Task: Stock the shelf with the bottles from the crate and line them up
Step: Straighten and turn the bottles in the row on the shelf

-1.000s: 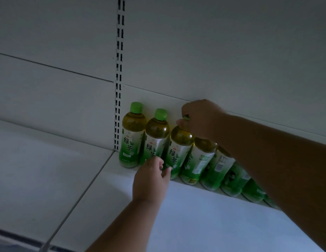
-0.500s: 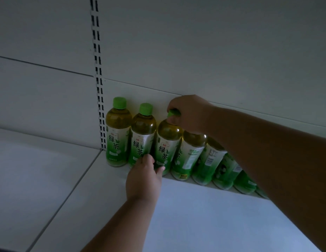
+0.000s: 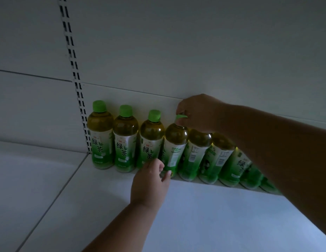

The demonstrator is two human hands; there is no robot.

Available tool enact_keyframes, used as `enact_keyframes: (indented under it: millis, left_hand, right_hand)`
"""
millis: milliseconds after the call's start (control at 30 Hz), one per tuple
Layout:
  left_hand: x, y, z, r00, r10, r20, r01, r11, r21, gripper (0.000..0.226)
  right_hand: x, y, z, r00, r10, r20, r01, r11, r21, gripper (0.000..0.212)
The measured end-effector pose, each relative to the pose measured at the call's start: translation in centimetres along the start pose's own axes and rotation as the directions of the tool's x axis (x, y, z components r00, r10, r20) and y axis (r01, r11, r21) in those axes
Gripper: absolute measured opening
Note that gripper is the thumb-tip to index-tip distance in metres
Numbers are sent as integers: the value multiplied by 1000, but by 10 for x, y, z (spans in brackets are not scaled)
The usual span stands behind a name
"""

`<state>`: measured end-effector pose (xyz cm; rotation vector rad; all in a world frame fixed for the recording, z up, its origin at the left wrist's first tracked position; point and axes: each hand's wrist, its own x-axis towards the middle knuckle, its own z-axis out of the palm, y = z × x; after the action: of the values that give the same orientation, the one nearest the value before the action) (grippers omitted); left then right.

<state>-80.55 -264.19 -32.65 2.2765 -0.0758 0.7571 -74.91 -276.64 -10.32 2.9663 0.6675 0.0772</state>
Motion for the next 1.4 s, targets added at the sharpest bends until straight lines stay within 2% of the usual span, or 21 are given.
enact_keyframes:
  millis: [267, 433, 800, 967, 1200, 1400]
  left_hand:
    - [-2, -2, 14, 990, -137, 42, 138, 990, -14, 22]
    - [0, -3, 19, 991, -130, 28, 129, 990, 49, 21]
    - [3, 9, 13, 982, -178, 61, 161, 963, 214, 25]
    - [9, 16, 13, 966, -206, 157, 150, 939, 308, 25]
    - [10, 13, 14, 972, -184, 148, 128, 937, 324, 25]
    - [8, 11, 18, 984, -150, 99, 123, 963, 240, 25]
  right_hand:
    - [6, -2, 6, 1000, -8, -14, 8, 1000, -27, 43]
    - [4, 1, 4, 999, -23, -23, 24, 997, 67, 34]
    - [5, 4, 4, 999, -41, 0, 41, 993, 112, 36]
    - [8, 7, 5, 998, -56, 6, 55, 993, 101, 37]
    - [6, 10, 9, 997, -73, -37, 77, 988, 137, 37]
    - [5, 9, 12, 996, -64, -59, 73, 985, 158, 40]
